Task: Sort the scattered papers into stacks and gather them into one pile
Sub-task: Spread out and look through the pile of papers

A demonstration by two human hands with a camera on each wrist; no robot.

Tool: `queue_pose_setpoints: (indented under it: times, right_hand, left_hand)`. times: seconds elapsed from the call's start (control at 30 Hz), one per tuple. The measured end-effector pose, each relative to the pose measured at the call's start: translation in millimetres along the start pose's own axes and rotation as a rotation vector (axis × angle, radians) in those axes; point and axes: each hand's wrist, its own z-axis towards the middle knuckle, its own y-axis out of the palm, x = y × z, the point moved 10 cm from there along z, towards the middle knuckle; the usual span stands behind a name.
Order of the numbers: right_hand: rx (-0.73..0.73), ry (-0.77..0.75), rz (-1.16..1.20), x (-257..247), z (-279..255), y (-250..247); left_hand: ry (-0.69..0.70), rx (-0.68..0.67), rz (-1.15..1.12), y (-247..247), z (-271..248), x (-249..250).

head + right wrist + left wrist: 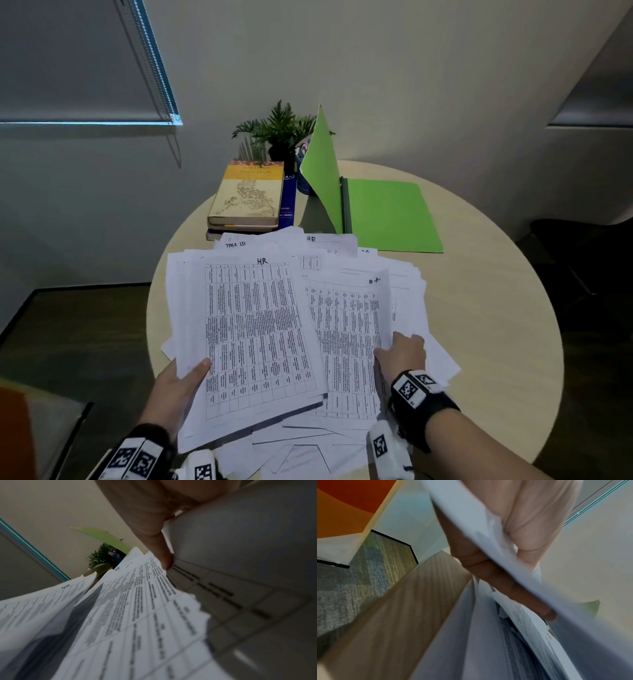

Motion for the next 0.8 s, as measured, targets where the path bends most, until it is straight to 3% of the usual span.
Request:
queue_pose_setpoints:
  times: [0.13,0.27,0.6,0.7,0.8]
  right_hand:
    - [0.095,-0.05,0.309,3.3,-1.8,-18.9]
    - [0.1,-0.015,0.645,14.6,-15.5,-43.8]
    - [0.231,-0.219,0.82,3.6,-5.7,-170.7]
    - [0.241,-0.262,0.891,8.2,0.1,-191.3]
    - [0.255,-0.303,0.805,9.2,-3.1,-196.3]
  left_hand:
    - [-0.005,-0.001,-0.011,0.3,-1.5,0.1]
    - [-0.04,0.007,-0.027,-4.9,-2.8,-3.5]
    - [-0.031,0.008,-0.015,-11.3,2.4,-2.4]
    - [0.021,-0.022,-0.005,0.5,0.4,7.0]
    - [0.038,-0.027,-0.002,7.2,-1.2,11.0]
